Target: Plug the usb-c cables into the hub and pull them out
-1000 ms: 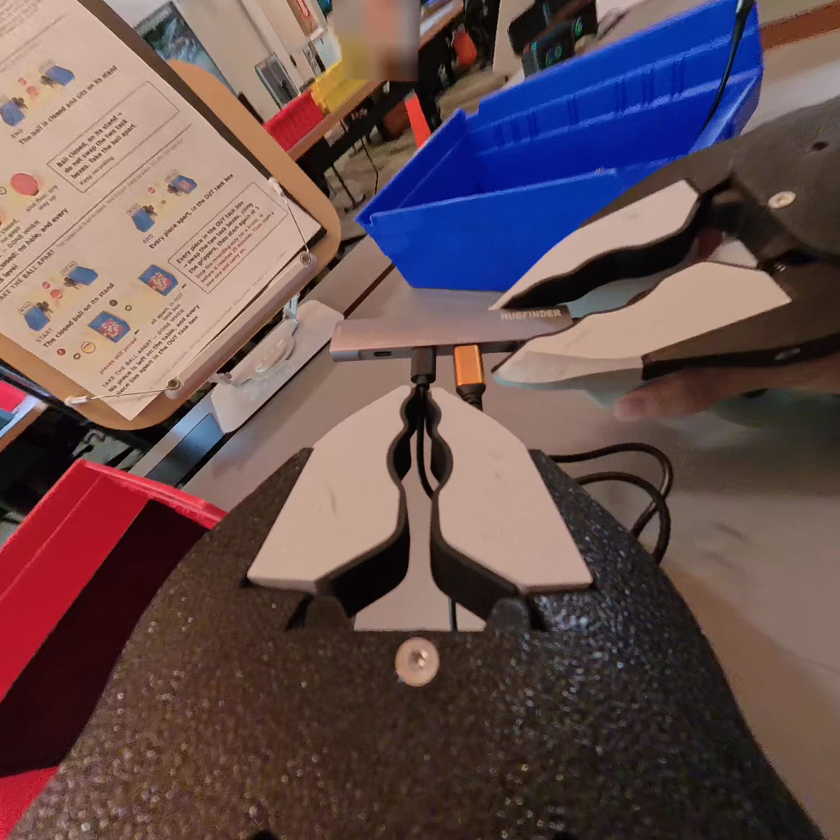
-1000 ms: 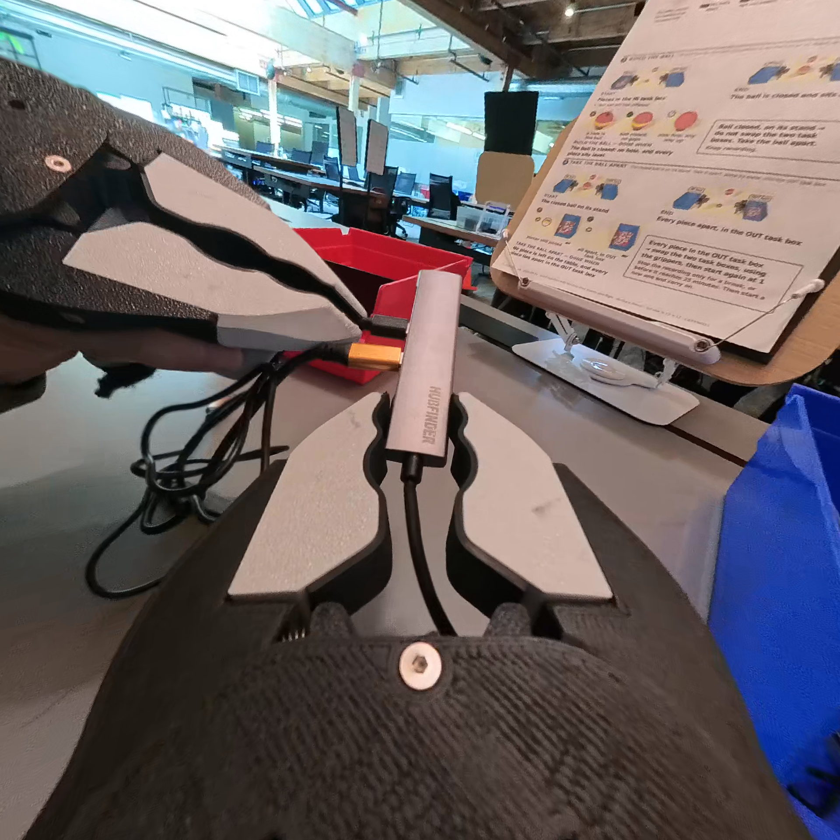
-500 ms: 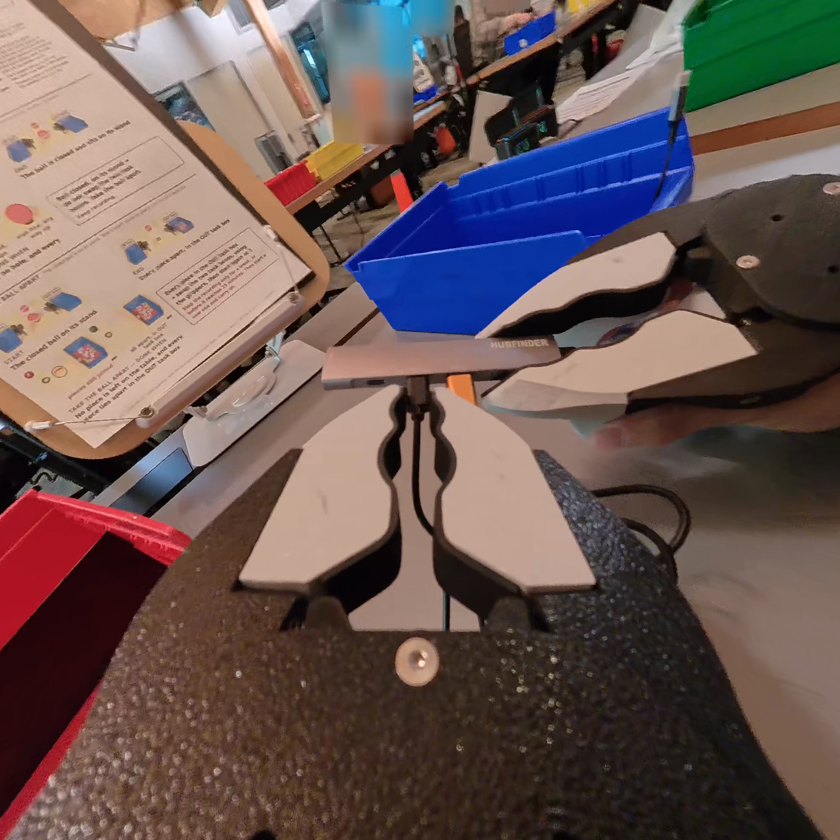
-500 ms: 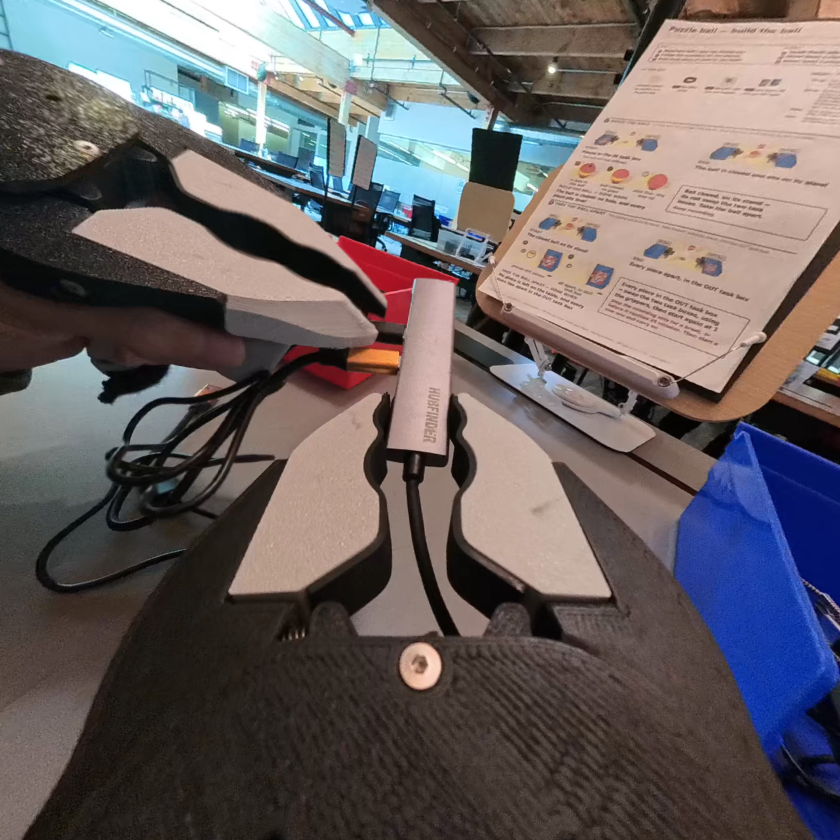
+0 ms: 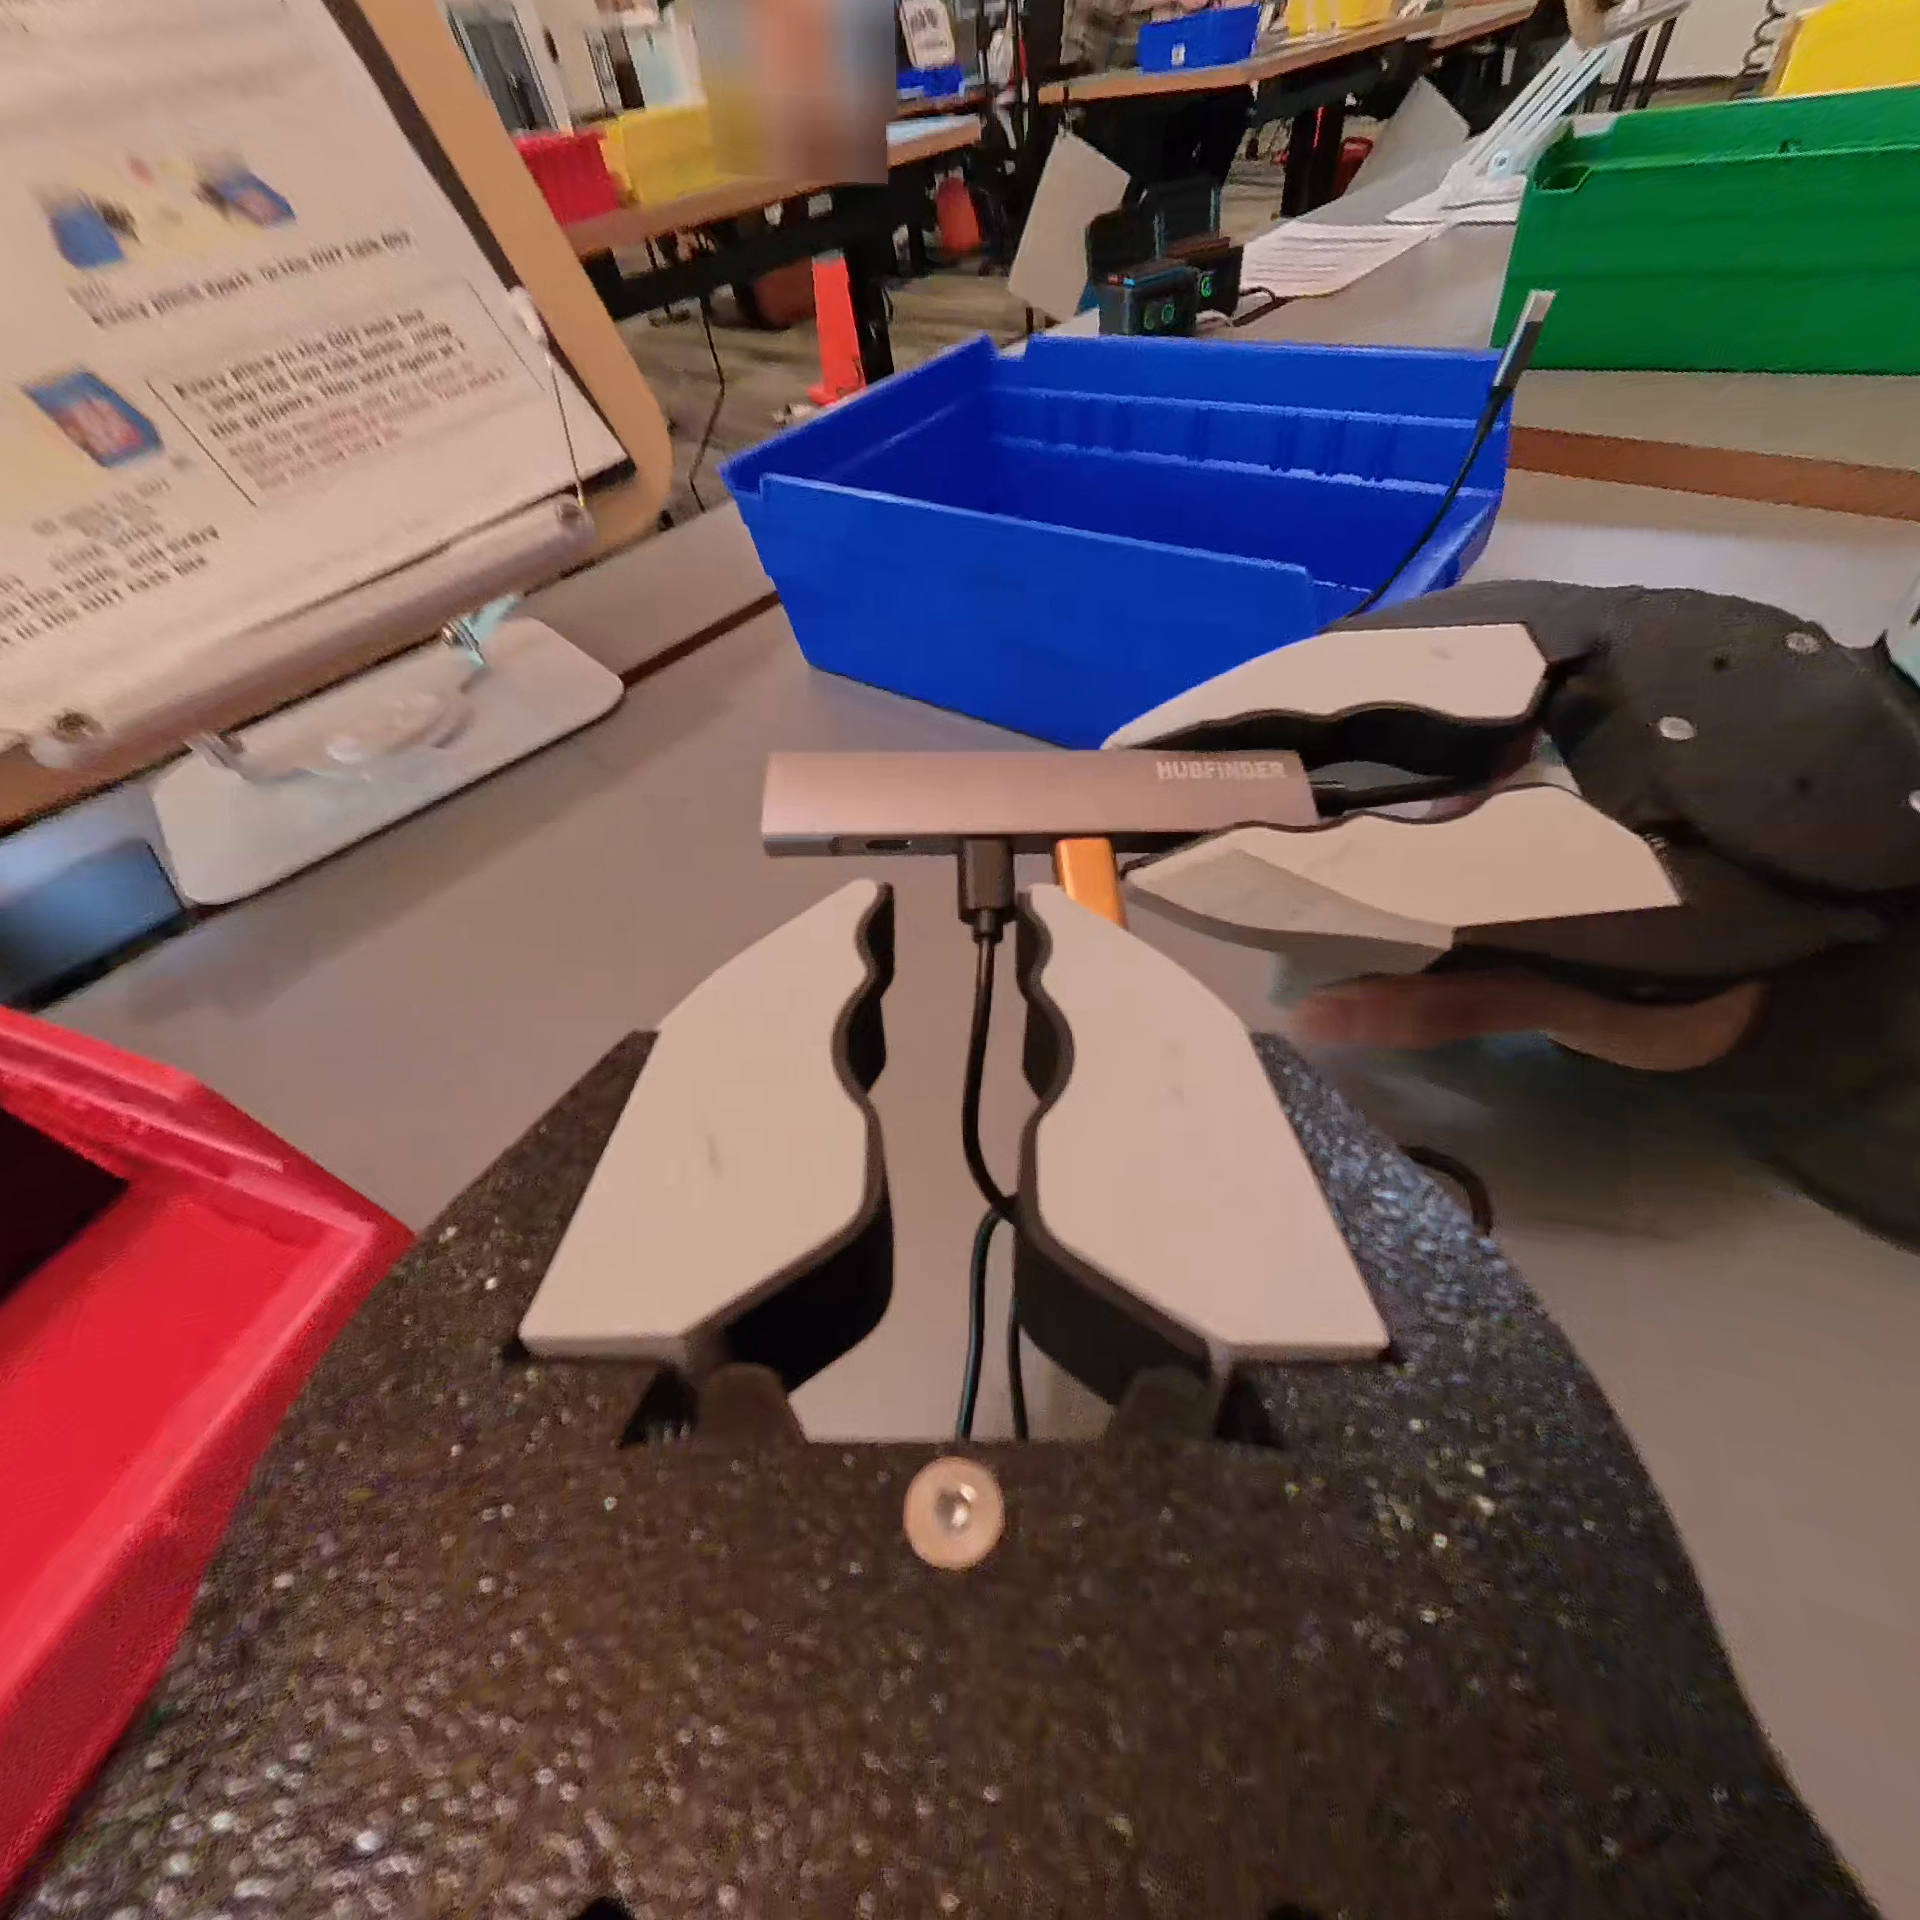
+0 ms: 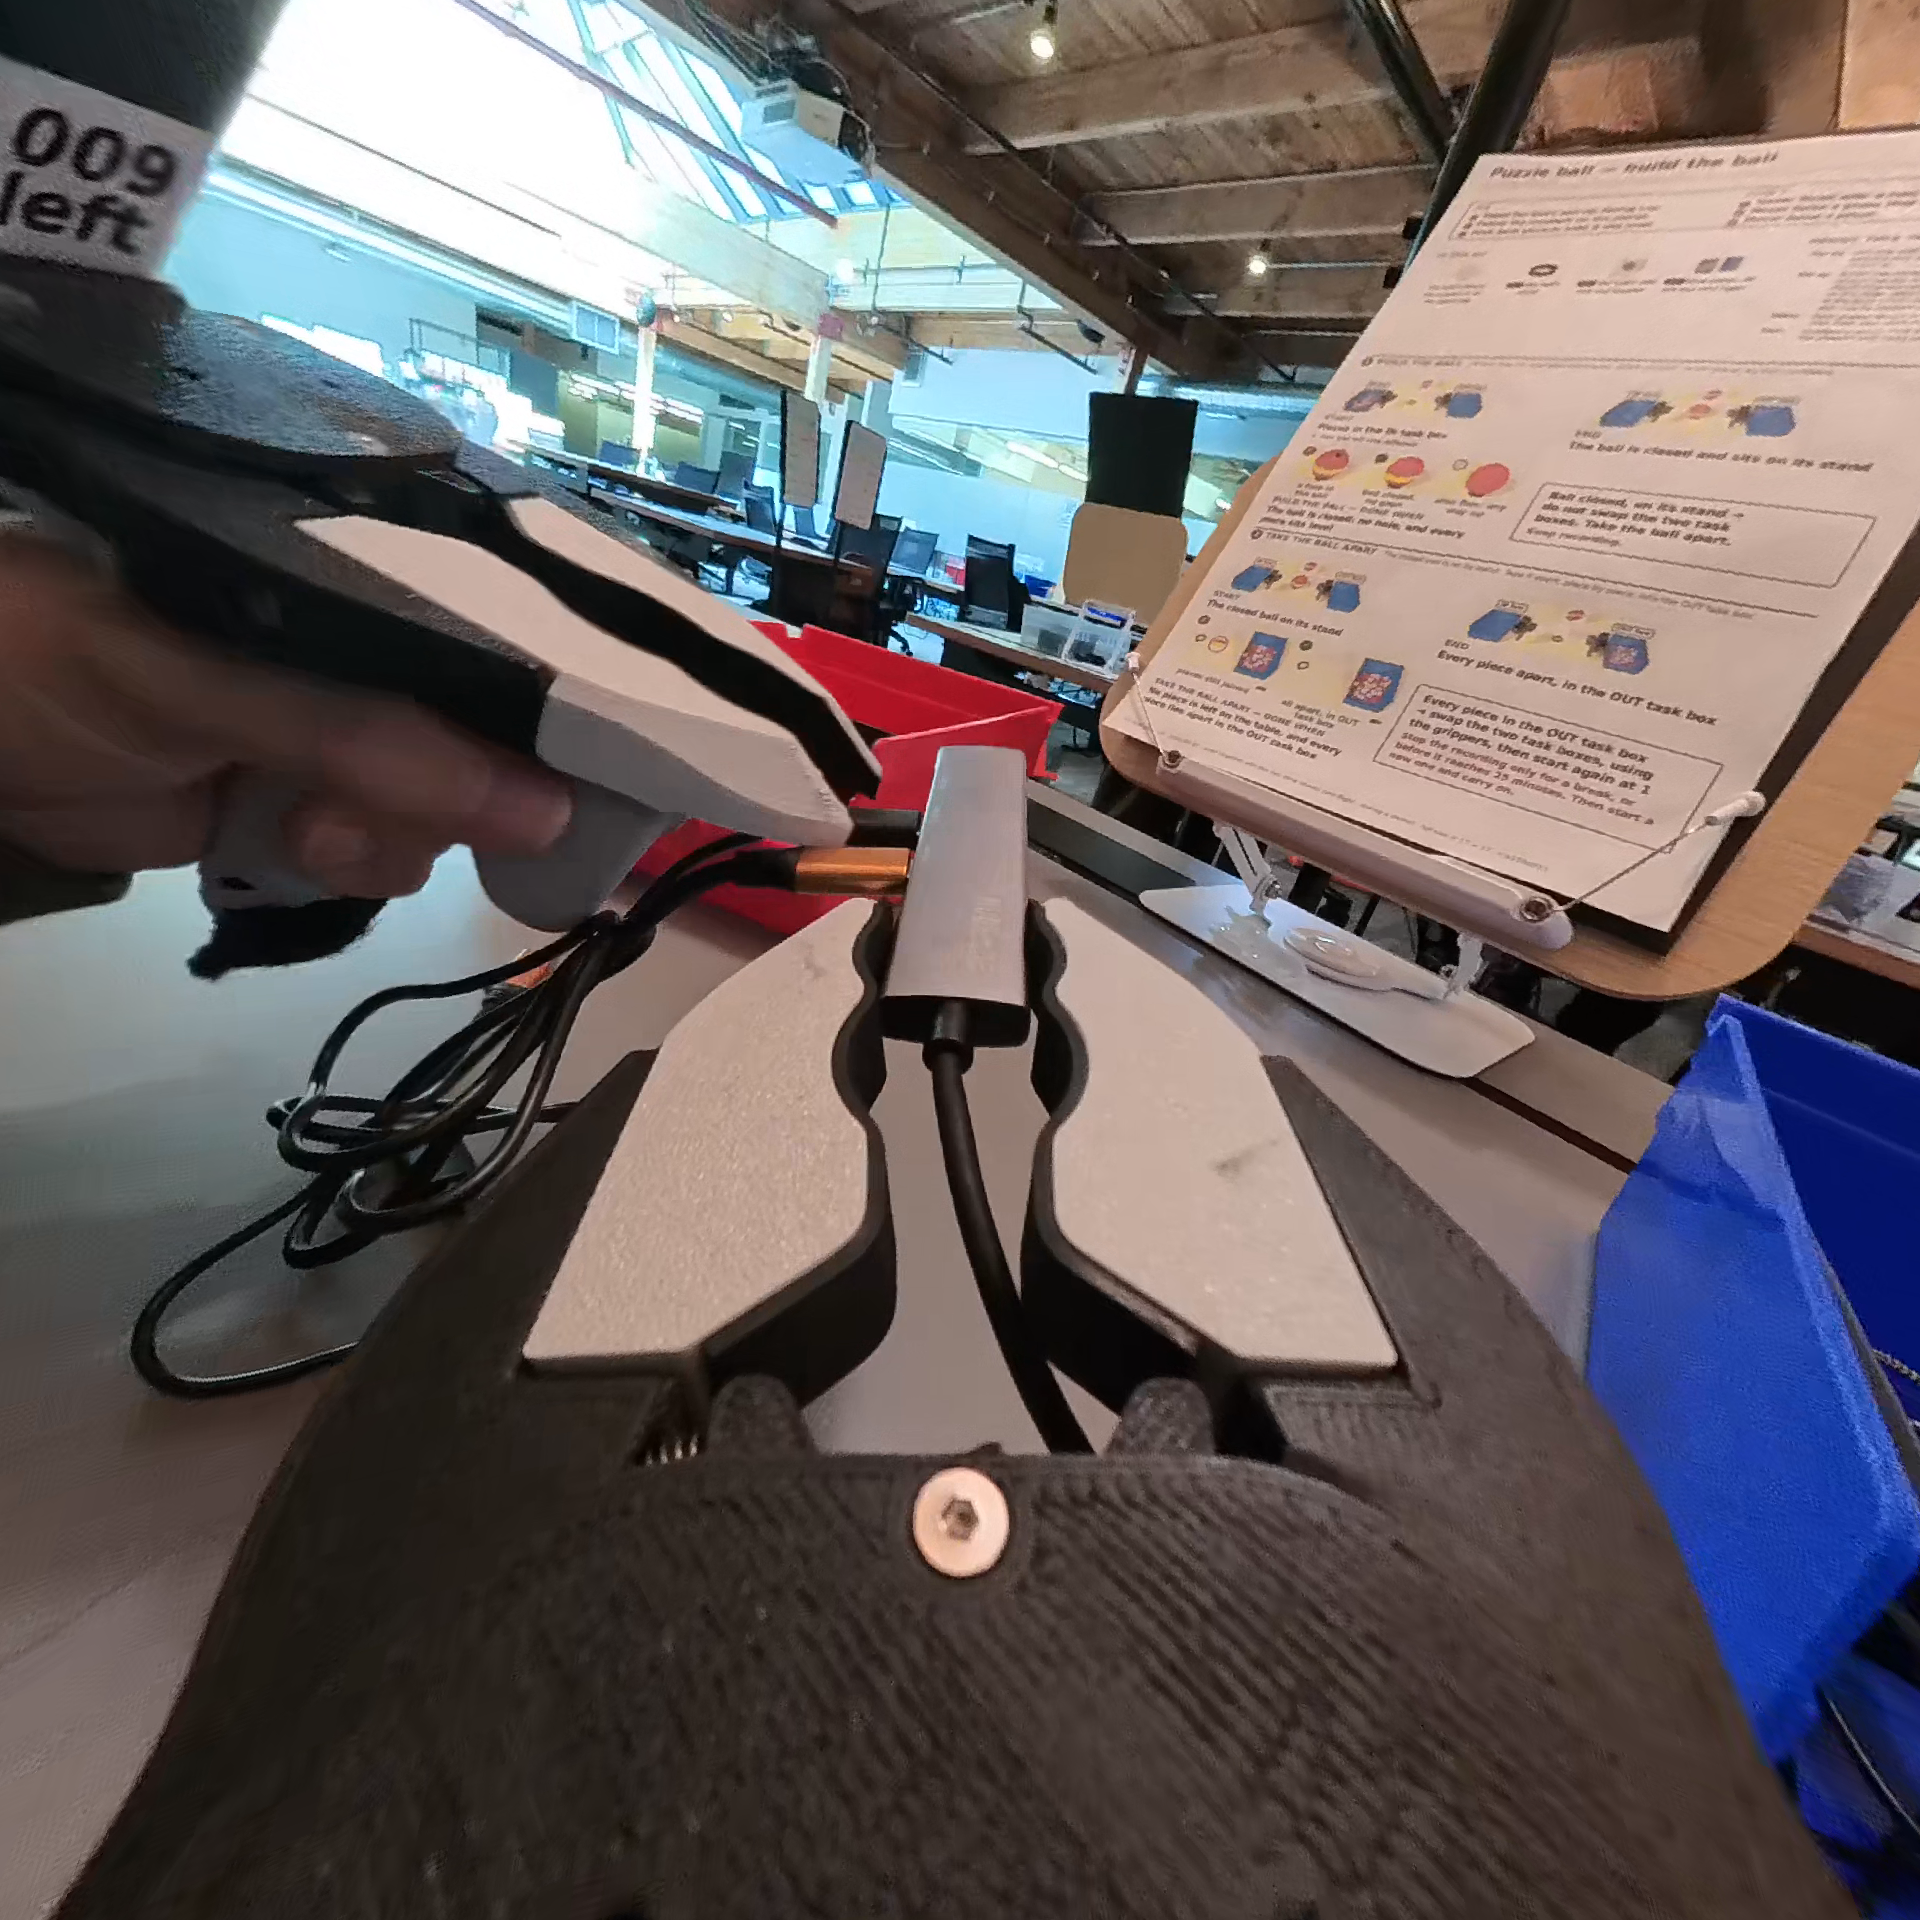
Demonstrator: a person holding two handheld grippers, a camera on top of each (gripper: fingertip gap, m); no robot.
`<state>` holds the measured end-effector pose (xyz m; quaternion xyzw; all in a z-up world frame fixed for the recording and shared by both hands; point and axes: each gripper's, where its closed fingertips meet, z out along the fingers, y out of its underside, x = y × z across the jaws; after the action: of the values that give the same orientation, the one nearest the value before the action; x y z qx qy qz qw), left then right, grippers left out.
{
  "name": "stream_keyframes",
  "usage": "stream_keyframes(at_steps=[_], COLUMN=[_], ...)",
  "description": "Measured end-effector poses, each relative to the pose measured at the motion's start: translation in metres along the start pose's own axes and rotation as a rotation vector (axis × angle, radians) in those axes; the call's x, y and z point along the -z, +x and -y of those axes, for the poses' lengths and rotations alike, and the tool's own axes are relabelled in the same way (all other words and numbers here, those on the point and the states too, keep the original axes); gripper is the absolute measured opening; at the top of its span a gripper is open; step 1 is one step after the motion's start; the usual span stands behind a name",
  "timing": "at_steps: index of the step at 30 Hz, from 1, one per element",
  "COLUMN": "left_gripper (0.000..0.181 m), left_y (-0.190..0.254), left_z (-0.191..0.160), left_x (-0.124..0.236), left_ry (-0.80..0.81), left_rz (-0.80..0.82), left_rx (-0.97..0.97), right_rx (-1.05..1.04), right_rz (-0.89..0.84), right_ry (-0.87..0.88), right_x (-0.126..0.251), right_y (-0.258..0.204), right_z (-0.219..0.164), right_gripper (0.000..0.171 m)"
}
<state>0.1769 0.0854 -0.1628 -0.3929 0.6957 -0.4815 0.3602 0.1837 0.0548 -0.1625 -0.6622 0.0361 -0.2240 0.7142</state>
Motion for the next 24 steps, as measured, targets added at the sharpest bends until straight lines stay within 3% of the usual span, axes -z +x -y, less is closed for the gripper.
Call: stream_keyframes(at_steps=[5,24], left_gripper=[0.01,0.01], left_y=[0.0053,0.0081], left_z=[-0.0065,-0.0019], left_x=[-0.0009,-0.0018], left_ry=[-0.05,-0.027], left_rz=[-0.052,-0.014], left_rx=[0.085,0.001], right_rx=[0.034,-0.048], right_rz=[0.009,-0.006], right_ry=[-0.006,0.02], right_x=[-0.0011,0.0015], right_y=[-0.0041,0.005], right_z=[-0.0009,0.0019], right_gripper=[0.025,0.025])
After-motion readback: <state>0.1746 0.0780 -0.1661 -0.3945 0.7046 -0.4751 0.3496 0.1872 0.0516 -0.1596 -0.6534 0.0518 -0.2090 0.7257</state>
